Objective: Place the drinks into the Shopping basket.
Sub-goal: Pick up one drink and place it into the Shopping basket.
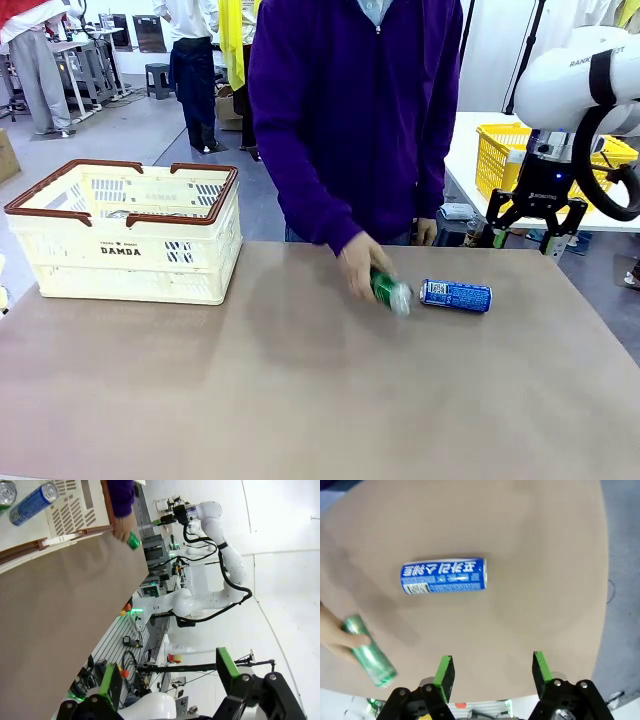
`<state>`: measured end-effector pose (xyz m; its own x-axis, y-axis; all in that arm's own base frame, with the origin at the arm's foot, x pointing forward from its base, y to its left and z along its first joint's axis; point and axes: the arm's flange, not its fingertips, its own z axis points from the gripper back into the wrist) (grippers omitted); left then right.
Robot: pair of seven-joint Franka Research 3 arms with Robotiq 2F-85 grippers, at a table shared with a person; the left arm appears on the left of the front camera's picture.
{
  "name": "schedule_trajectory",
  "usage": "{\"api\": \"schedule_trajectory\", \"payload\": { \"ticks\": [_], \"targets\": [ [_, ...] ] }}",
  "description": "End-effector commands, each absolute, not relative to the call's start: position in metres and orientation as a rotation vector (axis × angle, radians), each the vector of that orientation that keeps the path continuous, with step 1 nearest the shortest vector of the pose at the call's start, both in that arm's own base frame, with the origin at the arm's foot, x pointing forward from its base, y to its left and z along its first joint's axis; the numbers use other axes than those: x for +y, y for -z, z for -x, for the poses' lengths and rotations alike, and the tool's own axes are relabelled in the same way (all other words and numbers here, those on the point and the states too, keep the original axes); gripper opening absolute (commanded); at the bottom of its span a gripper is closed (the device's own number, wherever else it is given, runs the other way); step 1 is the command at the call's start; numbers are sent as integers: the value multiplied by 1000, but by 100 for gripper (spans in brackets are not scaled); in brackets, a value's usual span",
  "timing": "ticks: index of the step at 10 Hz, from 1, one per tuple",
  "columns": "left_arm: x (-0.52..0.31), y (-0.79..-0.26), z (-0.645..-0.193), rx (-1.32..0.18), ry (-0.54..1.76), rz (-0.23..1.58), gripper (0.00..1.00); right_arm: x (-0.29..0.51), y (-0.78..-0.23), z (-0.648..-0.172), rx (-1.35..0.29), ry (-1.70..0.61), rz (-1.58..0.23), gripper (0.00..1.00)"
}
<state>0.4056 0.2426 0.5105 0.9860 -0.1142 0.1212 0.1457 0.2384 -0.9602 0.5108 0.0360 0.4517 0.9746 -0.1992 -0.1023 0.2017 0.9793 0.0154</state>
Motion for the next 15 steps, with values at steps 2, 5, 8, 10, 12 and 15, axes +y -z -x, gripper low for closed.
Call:
{"api": "schedule_trajectory", "payload": {
  "ticks": [2, 5, 8, 10, 12, 15],
  "targets": [
    [249, -515, -402, -19, 173, 1321, 100, 32, -467, -490, 22, -219, -123, 82],
    [249, -515, -402, -19, 173, 1321, 100, -118, -496, -403, -299, -89, -446, 82],
    [249, -515, -402, -19, 173, 1321, 100, -170, -450, -384, -438, 30, -717, 82],
    [249, -515, -402, -19, 173, 1321, 100, -183, -432, -380, -449, 116, -775, 82],
    [249, -515, -402, -19, 173, 1321, 100, -149, -443, -416, -409, 47, -708, 82],
    [249, -515, -402, -19, 173, 1321, 100, -27, -467, -506, -214, 143, -473, 82]
  ]
}}
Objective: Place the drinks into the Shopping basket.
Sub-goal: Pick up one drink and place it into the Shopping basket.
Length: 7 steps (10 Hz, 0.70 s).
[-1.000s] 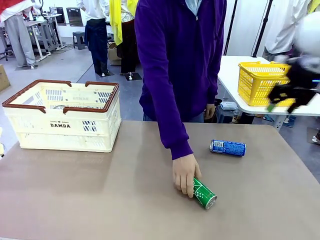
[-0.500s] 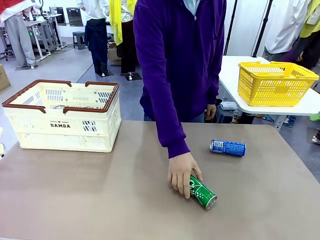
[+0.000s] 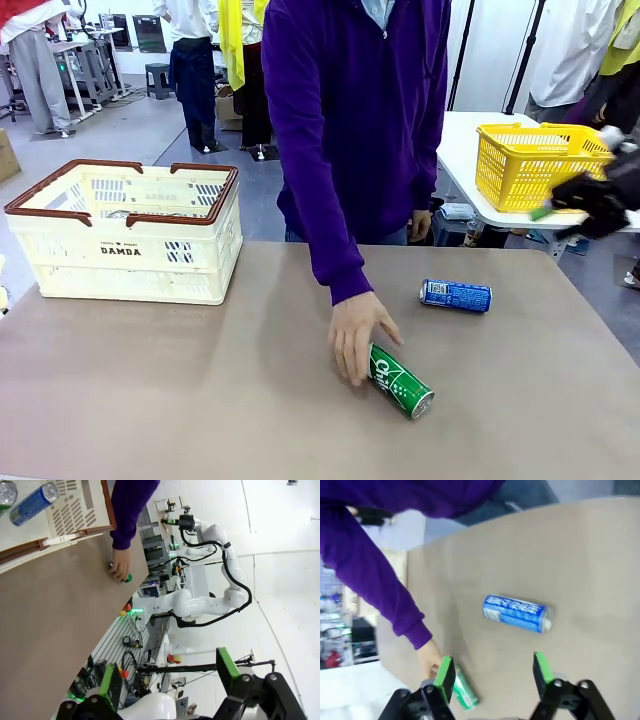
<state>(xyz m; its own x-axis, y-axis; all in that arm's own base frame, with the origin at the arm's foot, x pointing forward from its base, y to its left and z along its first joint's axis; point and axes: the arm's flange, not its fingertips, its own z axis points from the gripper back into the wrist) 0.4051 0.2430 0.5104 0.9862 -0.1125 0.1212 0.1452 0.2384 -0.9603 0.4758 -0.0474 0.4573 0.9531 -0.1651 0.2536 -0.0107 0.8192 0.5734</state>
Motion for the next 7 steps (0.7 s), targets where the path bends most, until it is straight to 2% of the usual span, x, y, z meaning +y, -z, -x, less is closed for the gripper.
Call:
{"api": "schedule_trajectory", "payload": {
  "ticks": [1, 4, 6, 7],
  "targets": [
    [249, -515, -402, -19, 173, 1321, 100, 14, -467, -526, -173, 152, -348, 82],
    [249, -515, -402, -19, 173, 1321, 100, 97, -443, -550, -2, 55, 14, 82],
    [249, -515, -402, -19, 173, 1321, 100, 111, -427, -547, 19, -13, 62, 82],
    [249, -515, -402, -19, 173, 1321, 100, 108, -427, -544, -11, -22, 26, 82]
  ]
}}
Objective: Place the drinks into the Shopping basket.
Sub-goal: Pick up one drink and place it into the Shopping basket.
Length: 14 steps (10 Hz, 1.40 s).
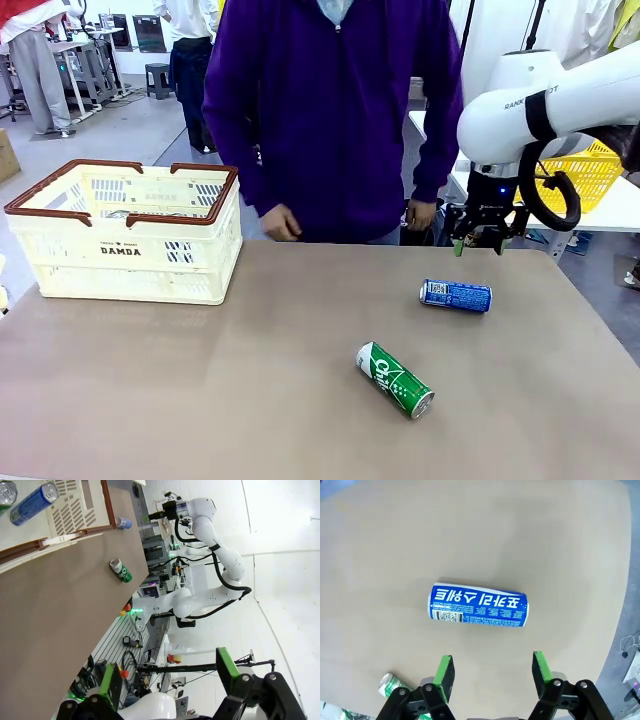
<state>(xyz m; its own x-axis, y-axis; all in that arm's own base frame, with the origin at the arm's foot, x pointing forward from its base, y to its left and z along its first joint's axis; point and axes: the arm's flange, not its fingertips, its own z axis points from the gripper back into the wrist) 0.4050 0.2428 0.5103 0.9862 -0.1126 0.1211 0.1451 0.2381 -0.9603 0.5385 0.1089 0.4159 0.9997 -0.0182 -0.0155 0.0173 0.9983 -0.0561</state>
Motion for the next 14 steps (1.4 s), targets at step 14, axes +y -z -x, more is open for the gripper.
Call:
{"api": "schedule_trajectory", "payload": {
  "ticks": [14],
  "targets": [
    [249, -515, -402, -19, 173, 1321, 100, 104, -390, -527, -19, -1095, -34, 82]
  ]
}}
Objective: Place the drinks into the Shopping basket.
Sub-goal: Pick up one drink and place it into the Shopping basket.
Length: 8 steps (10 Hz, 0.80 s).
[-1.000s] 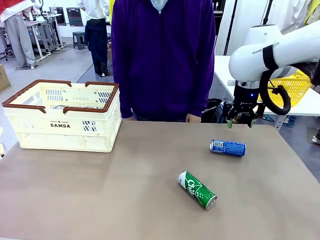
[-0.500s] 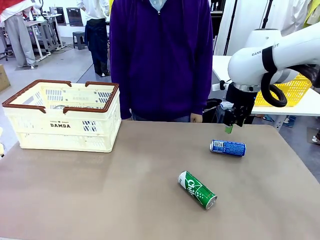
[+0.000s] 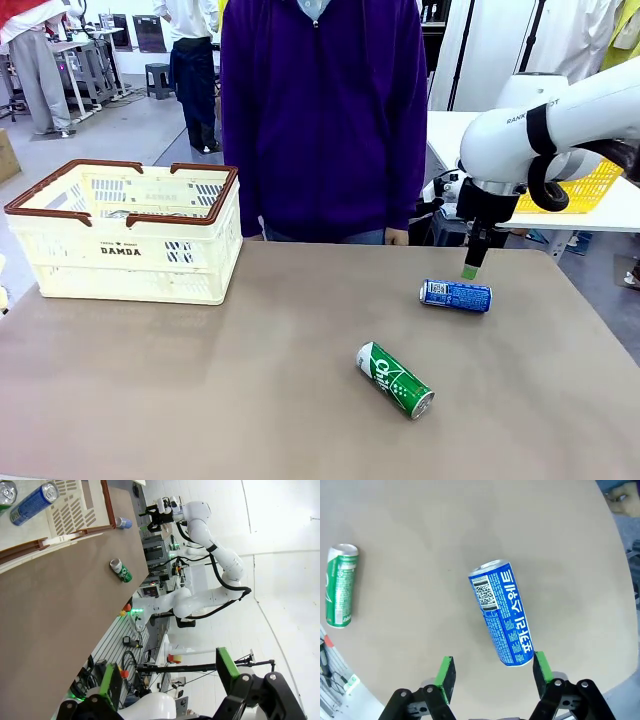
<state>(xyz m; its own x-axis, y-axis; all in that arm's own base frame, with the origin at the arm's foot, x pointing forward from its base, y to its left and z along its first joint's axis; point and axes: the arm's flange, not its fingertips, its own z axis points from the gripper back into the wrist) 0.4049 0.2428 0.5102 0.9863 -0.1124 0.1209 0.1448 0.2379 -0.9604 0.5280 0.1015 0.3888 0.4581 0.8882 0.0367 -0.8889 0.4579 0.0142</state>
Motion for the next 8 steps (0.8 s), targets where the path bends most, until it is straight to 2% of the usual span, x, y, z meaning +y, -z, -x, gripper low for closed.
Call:
{"api": "schedule_trajectory", "payload": {
  "ticks": [1, 3, 6, 8],
  "targets": [
    [249, -515, -402, -19, 173, 1321, 100, 104, -390, -527, -19, -1095, -34, 82],
    [249, -515, -402, -19, 173, 1321, 100, 102, -366, -535, 21, -1098, -34, 82],
    [249, -515, -402, -19, 173, 1321, 100, 108, -312, -539, 1, -1284, -99, 82],
    [249, -515, -402, -19, 173, 1321, 100, 104, -295, -541, -59, -1353, -122, 82]
  ]
}}
